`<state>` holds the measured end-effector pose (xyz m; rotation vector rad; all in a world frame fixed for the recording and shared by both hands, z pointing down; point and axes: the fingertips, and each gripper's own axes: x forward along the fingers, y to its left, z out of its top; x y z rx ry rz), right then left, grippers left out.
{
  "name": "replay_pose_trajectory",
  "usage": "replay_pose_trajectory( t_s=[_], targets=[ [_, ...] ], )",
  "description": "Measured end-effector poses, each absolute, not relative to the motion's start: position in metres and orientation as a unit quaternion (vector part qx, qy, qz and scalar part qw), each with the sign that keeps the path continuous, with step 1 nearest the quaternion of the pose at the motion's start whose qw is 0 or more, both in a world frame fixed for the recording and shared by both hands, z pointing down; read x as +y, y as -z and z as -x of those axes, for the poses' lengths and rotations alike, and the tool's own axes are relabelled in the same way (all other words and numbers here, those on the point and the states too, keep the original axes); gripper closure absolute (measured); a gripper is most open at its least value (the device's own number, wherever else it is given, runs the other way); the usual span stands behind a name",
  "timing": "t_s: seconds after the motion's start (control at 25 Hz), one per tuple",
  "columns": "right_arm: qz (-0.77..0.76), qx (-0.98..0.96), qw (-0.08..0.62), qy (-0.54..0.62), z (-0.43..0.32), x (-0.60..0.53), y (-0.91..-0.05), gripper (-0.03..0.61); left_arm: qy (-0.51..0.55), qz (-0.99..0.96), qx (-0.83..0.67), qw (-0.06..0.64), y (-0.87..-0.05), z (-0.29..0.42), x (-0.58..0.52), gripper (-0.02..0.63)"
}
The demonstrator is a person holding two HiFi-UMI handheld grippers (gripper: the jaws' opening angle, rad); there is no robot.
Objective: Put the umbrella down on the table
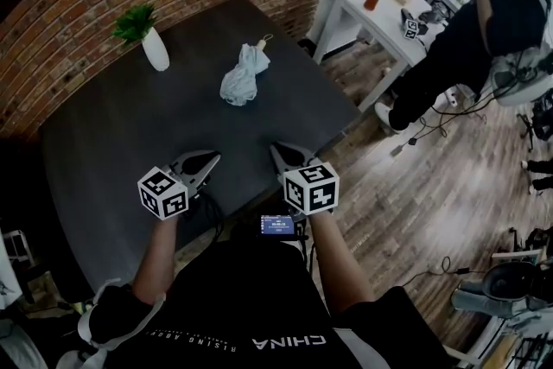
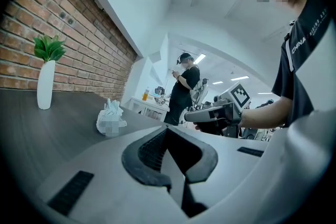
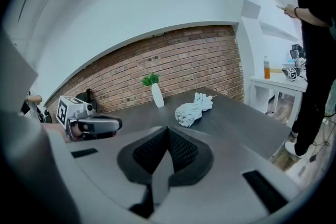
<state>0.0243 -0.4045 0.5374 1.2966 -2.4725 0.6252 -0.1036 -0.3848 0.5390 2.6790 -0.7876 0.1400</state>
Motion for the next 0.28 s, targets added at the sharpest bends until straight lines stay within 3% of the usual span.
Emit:
replay_pose_trajectory(
  t_s=[0.28],
  targets=[
    [-0.444,-0.858,0.141,-0.215,-0.0225,-0.4004,-0.5397,0.571,-0.059,-0.943,-0.282,0.167,-0.5444,0.1006,-0.3846,0.611]
  ],
)
